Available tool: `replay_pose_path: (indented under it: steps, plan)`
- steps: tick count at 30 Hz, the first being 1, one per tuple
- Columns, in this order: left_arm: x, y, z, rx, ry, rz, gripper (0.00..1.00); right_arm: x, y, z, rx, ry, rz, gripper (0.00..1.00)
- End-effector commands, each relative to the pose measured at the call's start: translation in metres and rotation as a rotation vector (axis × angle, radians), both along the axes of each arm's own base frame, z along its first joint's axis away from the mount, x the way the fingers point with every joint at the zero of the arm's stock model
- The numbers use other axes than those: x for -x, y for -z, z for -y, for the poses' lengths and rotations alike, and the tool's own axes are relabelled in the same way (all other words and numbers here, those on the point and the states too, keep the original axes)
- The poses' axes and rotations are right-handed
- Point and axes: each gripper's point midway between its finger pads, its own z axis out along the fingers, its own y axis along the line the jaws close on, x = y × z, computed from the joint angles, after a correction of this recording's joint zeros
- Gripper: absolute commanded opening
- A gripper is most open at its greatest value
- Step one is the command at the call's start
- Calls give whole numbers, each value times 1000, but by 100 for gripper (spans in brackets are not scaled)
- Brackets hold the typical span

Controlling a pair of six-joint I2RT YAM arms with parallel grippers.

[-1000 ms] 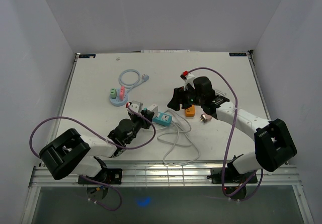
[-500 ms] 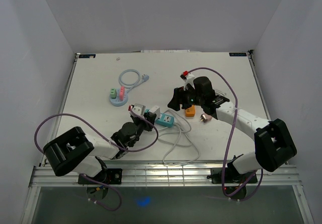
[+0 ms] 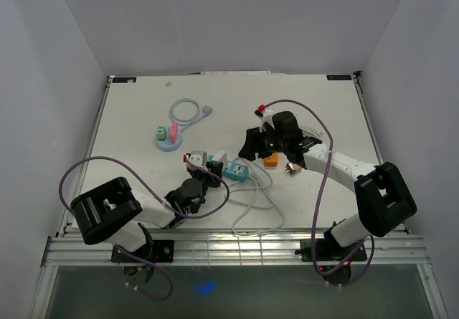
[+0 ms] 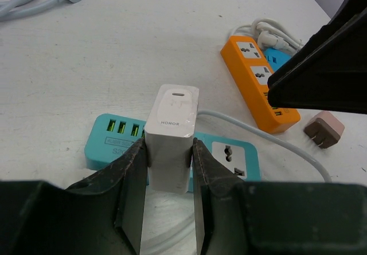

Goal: Insert the plug

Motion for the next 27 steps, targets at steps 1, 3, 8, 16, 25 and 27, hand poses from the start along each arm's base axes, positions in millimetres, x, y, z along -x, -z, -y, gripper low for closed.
replay_pose_path:
  steps: [1,3,8,16,25,27]
  plan:
    - [-5,0,-3,-3,-62,19,0,1,5,-5,-25,-7,-11,67]
    - [-5,-2,-2,-9,-63,38,0,4,10,-7,-28,-19,-35,66]
    - [-1,4,-4,-45,-78,75,0,11,20,-7,-39,-33,-64,64]
    - [18,-2,11,-60,101,174,0,3,-1,-17,-58,-58,-37,56]
    - [26,11,8,-57,138,158,0,3,-32,-49,-84,-156,4,25]
    - [26,12,9,-64,141,159,0,3,-40,-59,-86,-176,19,21]
